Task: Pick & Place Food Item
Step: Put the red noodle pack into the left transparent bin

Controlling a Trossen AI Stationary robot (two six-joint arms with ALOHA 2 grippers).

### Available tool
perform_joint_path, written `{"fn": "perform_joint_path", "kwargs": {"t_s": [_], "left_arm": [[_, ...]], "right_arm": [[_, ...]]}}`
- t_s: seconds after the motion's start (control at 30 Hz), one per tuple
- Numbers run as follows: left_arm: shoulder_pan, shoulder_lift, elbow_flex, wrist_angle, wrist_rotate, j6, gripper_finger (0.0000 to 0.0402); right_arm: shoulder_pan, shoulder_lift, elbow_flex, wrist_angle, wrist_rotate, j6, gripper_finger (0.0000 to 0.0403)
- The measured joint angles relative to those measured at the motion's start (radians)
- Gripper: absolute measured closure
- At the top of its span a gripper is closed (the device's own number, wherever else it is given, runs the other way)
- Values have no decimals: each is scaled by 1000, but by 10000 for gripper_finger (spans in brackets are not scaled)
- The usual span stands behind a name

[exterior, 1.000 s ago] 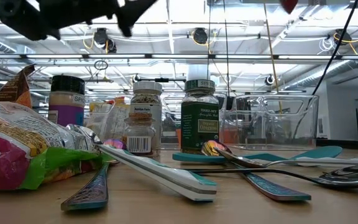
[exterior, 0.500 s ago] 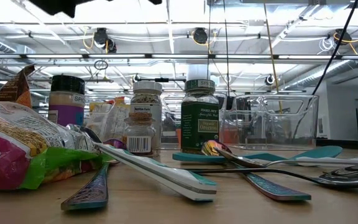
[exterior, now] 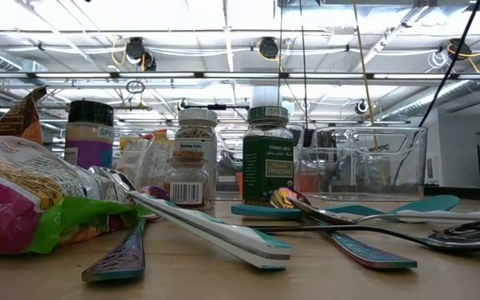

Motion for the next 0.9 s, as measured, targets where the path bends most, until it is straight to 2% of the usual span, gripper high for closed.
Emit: {"fn": "perform_joint_path", "kwargs": {"t_s": [0.3,0.63,0.9], "left_arm": [[-4,0,0,47,-76,14,119],[-3,0,0,53,-78,14,119],[-3,0,0,54,-78,25,120]], "right_arm": [[-45,1,-42,95,-2,2,403],[-82,61,-43,178,-2,4,403],[-85,61,-43,188,1,3,403]]}}
